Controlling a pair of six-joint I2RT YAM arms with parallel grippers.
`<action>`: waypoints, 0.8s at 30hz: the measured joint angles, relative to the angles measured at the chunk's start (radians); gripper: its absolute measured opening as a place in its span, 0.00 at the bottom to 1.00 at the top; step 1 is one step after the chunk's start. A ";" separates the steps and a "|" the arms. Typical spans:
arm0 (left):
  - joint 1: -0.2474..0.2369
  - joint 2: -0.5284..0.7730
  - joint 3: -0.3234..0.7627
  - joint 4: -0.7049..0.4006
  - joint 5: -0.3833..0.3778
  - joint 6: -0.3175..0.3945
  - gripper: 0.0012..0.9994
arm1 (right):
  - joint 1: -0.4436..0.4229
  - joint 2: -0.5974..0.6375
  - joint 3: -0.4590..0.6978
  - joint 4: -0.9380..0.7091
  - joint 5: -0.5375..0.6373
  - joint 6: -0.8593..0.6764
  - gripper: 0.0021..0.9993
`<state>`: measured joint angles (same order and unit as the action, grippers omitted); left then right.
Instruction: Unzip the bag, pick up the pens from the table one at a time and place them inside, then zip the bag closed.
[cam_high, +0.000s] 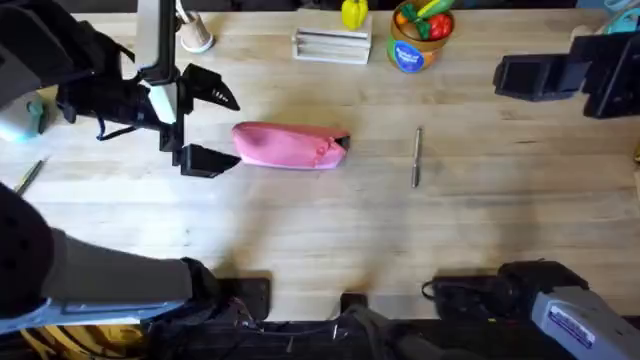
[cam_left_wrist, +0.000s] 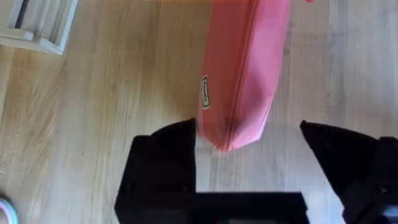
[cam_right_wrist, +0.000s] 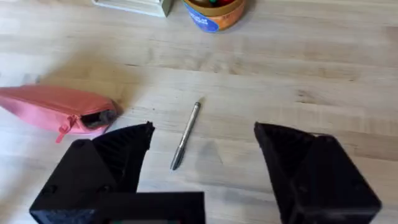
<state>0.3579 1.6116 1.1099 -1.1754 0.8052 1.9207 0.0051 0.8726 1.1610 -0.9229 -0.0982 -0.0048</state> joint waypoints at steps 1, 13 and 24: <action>0.000 0.017 0.000 0.001 0.010 0.004 0.99 | 0.000 0.000 0.000 0.001 0.000 0.000 1.00; -0.002 0.124 0.000 0.001 0.041 0.018 0.99 | 0.000 0.000 0.000 0.001 0.000 0.000 1.00; -0.002 0.124 0.000 -0.049 0.041 0.017 0.99 | 0.000 0.000 0.000 0.001 0.000 0.000 1.00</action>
<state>0.3557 1.7355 1.1099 -1.2243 0.8467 1.9381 0.0051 0.8726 1.1610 -0.9215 -0.0982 -0.0049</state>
